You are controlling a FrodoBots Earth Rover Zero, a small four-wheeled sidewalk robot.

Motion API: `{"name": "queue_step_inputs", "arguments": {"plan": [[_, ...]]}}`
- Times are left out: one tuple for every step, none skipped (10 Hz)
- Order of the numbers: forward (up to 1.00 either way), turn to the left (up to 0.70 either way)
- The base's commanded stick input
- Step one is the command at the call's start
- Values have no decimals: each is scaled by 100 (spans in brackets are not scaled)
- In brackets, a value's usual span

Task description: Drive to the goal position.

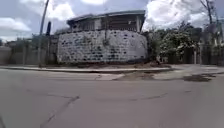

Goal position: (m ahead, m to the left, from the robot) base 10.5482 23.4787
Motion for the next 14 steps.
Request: {"name": "queue_step_inputs", "arguments": {"plan": [[100,40],[100,40],[100,40],[100,40],[100,40],[100,40],[100,40],[100,40],[100,40],[100,40],[100,40],[100,40],[100,40],[100,40]]}}
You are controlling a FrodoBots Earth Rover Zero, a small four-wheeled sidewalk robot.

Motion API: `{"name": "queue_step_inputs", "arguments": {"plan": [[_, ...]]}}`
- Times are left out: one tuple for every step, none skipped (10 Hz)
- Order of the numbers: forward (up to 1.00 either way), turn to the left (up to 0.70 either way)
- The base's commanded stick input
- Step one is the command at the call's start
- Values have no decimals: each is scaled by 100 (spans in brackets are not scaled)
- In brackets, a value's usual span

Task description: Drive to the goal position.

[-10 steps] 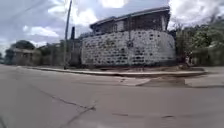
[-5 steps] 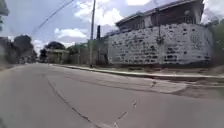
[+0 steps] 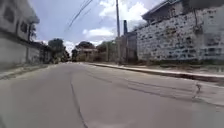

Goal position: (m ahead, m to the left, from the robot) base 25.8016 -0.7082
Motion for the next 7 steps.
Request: {"name": "queue_step_inputs", "arguments": {"plan": [[100,40],[100,40],[100,40],[100,40],[100,40],[100,40],[100,40]]}}
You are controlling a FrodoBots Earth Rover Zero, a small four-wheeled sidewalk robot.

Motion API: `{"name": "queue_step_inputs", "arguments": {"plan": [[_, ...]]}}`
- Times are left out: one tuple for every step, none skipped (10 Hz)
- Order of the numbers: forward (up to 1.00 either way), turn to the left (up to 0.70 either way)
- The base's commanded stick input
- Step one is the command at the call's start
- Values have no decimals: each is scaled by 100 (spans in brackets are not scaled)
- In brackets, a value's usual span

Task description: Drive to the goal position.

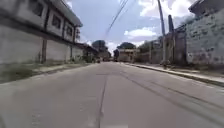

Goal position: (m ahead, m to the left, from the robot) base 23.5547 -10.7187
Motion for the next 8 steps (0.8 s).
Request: {"name": "queue_step_inputs", "arguments": {"plan": [[100,40],[100,39],[100,38],[100,38],[100,13],[100,0],[100,0],[100,0]]}}
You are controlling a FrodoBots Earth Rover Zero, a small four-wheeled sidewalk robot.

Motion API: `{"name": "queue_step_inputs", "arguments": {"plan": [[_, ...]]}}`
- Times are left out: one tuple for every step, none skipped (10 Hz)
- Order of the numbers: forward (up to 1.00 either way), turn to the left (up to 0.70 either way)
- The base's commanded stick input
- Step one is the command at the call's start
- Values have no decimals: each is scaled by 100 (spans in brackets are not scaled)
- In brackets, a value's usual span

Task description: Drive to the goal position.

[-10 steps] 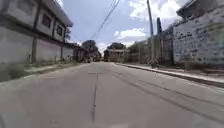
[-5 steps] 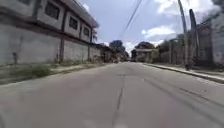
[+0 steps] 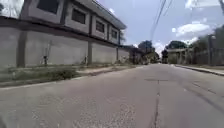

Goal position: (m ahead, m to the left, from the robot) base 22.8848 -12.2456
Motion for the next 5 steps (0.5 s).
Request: {"name": "queue_step_inputs", "arguments": {"plan": [[100,0],[100,0],[100,0],[100,-10],[100,-35]]}}
